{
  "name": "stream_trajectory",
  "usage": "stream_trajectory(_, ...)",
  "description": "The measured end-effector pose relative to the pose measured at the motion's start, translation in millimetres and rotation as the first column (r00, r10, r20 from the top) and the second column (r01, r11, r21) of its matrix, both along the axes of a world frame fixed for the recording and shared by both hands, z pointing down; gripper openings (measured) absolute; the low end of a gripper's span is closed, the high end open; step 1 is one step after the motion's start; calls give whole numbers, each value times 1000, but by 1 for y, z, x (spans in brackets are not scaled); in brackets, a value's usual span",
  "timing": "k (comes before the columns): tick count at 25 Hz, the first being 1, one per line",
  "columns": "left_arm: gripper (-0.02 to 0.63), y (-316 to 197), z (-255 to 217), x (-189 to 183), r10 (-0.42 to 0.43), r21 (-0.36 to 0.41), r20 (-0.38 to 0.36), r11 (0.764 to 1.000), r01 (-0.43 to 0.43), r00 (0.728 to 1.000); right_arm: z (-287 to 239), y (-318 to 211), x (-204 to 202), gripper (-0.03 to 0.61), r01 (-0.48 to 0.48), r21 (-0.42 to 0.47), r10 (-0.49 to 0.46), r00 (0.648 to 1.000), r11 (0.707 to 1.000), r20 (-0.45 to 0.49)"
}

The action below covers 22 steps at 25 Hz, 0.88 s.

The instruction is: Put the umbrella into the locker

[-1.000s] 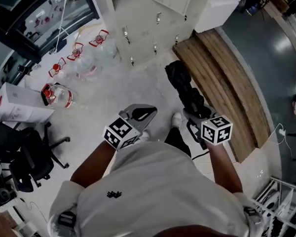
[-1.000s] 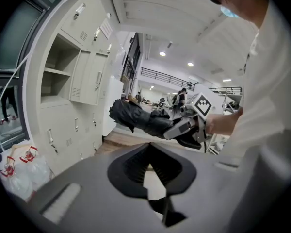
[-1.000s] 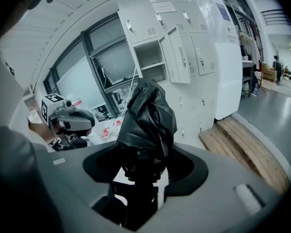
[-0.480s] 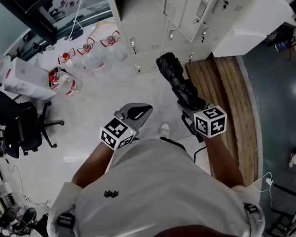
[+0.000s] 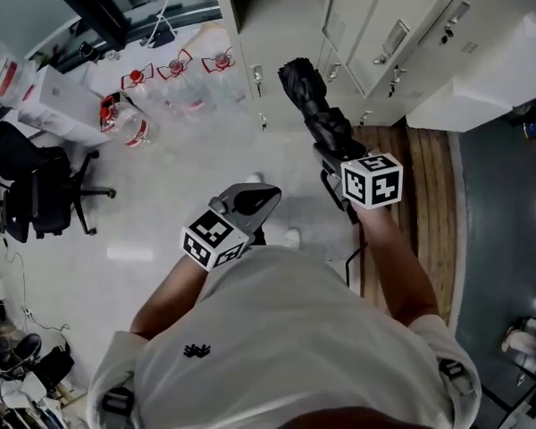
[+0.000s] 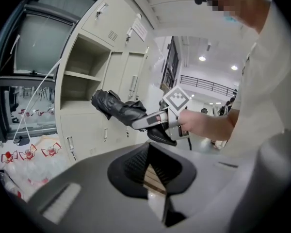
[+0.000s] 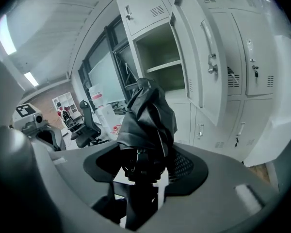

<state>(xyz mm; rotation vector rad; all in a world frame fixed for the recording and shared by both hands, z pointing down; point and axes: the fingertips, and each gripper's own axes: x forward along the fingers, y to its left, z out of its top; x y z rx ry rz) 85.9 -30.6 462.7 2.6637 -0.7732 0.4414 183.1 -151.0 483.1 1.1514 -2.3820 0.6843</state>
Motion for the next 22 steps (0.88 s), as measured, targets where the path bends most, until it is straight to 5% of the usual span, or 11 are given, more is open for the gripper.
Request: stream_trajectory(22, 55, -188, -16, -88, 35, 62, -49, 998, -32, 998, -11, -248, -85, 253, -68, 23, 70, 991, 997, -115)
